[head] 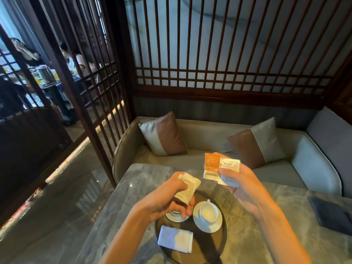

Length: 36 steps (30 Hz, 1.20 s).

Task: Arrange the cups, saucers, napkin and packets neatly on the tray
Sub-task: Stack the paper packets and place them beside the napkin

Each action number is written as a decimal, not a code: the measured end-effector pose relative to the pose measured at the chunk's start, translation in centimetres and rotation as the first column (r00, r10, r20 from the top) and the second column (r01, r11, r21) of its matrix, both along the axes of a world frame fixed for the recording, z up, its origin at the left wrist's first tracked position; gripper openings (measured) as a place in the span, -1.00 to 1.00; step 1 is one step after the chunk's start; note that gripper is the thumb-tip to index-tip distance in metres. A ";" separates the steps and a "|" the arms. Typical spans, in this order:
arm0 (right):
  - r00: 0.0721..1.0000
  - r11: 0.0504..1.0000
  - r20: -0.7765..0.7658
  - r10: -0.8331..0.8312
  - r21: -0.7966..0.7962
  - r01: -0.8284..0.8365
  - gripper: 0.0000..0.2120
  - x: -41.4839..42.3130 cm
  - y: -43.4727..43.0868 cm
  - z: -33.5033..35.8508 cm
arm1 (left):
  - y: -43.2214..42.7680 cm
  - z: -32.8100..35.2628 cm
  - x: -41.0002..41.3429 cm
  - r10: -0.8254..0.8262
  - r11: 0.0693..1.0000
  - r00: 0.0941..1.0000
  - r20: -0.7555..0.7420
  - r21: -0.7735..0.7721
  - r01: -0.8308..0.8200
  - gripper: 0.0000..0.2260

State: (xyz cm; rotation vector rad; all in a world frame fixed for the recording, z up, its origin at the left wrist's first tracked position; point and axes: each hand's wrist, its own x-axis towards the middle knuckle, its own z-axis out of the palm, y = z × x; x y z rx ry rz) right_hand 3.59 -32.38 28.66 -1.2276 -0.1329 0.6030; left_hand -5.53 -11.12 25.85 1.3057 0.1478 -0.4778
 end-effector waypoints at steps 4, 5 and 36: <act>0.993 0.995 -0.082 -0.086 -0.054 0.082 -0.67 -0.8 0.7 -0.4 | -0.2 0.3 0.2 0.017 0.997 1.000 0.014 -0.073 -0.016 -0.67; 0.995 0.993 -0.047 -0.092 -0.076 0.089 -0.69 -0.9 0.9 -0.6 | -0.1 0.4 0.2 0.026 0.994 1.000 0.006 -0.111 -0.026 -0.67; 0.948 0.966 0.278 -0.155 -0.160 0.205 -0.70 -6.3 3.9 -3.4 | 1.3 -0.3 -0.9 0.198 0.979 0.969 0.149 0.015 -0.202 -0.68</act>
